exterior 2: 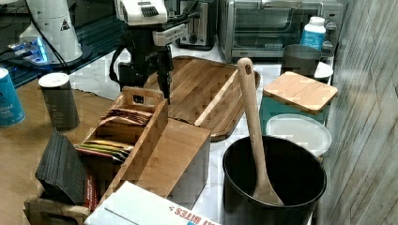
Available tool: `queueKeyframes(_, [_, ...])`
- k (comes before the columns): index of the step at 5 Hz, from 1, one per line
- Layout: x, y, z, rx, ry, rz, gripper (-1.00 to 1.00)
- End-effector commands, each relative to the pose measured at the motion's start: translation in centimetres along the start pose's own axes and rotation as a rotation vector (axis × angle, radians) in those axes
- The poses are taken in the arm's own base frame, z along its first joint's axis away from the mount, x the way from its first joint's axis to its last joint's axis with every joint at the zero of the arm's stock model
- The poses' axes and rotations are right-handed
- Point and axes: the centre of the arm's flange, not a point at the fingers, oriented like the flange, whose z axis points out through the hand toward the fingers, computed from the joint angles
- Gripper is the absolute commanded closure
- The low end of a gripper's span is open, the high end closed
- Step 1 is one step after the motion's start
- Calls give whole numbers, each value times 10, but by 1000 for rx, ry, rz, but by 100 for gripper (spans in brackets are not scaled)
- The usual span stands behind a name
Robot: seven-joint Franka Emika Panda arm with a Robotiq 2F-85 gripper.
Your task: Open the drawer.
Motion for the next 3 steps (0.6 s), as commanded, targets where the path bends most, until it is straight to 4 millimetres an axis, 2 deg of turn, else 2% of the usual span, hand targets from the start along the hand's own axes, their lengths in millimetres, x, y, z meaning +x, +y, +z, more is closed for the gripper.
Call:
queueKeyframes(1, [-11,-108,16,141,-101,7,-100])
queueKeyframes(3, [-32,-191,25,166,-70,-53,-100])
